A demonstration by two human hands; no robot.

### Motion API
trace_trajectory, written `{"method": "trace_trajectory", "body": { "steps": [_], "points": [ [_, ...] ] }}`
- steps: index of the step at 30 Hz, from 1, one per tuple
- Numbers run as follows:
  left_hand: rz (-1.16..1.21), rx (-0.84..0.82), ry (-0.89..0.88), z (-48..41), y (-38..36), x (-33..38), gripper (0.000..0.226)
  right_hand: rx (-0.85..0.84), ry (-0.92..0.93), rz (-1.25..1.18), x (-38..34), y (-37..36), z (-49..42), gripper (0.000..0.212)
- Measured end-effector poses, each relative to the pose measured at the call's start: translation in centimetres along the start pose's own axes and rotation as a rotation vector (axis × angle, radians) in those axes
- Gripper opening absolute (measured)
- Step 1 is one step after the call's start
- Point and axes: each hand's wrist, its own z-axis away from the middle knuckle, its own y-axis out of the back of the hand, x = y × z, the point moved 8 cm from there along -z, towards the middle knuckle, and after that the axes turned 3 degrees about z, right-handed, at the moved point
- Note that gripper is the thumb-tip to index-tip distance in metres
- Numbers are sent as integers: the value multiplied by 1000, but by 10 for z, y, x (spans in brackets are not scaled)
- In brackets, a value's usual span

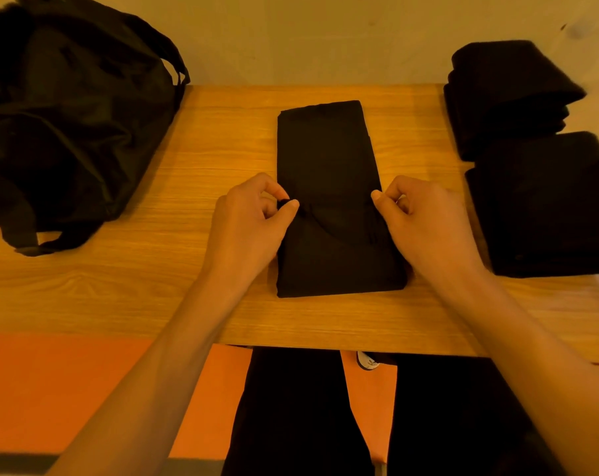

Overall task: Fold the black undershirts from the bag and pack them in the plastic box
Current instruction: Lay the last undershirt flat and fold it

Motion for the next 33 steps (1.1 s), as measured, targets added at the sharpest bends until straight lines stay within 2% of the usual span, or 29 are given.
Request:
{"method": "trace_trajectory", "body": {
  "steps": [7,13,15,16,17,19,21,24,26,33],
  "points": [
    [-36,103,-115,5,4,7,12,-7,16,19,-1,-2,2,24],
    [-98,192,-70,7,11,8,16,-56,-40,46,-5,0,-1,25],
    [-169,296,-158,19,23,20,20,-1,0,73,-9,10,7,23],
    [-195,322,-247,27,28,32,23,78,80,124,-15,19,14,24],
    [-214,300,-341,35,27,43,27,147,189,184,-23,25,23,27],
    [-315,90,-464,48,7,61,44,137,406,267,-39,18,40,38],
    [-466,-174,-460,57,-21,61,63,-70,503,307,-42,-8,48,59],
    [-625,-349,-367,53,-40,35,71,-312,443,344,-30,-29,44,76],
    [-661,-382,-308,48,-41,16,74,-365,390,370,-20,-32,41,79],
    [-614,-363,-317,47,-41,12,86,-367,341,427,-11,-28,44,73]
  ]
}}
